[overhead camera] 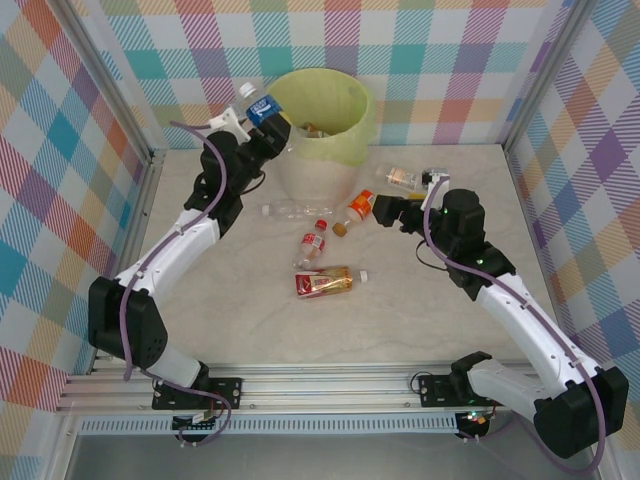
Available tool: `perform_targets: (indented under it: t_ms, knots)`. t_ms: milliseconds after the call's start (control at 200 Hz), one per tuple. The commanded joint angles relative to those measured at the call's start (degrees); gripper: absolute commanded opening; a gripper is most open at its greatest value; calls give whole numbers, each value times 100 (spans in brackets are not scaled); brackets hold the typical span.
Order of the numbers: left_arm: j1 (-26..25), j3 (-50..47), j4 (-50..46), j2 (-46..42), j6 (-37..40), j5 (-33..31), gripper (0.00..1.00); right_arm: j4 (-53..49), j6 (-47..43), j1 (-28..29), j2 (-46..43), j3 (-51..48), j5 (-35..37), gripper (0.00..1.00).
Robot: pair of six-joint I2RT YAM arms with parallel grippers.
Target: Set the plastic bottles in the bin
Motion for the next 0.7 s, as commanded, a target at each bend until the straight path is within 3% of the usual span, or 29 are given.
perform_targets:
  t_ms: [0,230,370,485,695]
  knots:
    - [-32,373,122,189,-133,-533,45,49,98,7,-217,-108,-75,100]
    - [-75,1598,-688,873,300,-730,45,20,195,7,-383,-156,-57,100]
    - [-164,1361,22,996,837,-1255,45,-71,251,7,-537,-189,-24,100]
    - [-164,1560,5,1179,1186,-1546,46,-153,303,7,-667,-250,118,100]
    - [-166,2673,-926,2037,1425,-1296,48,-133,424,7,-712,-277,154,100]
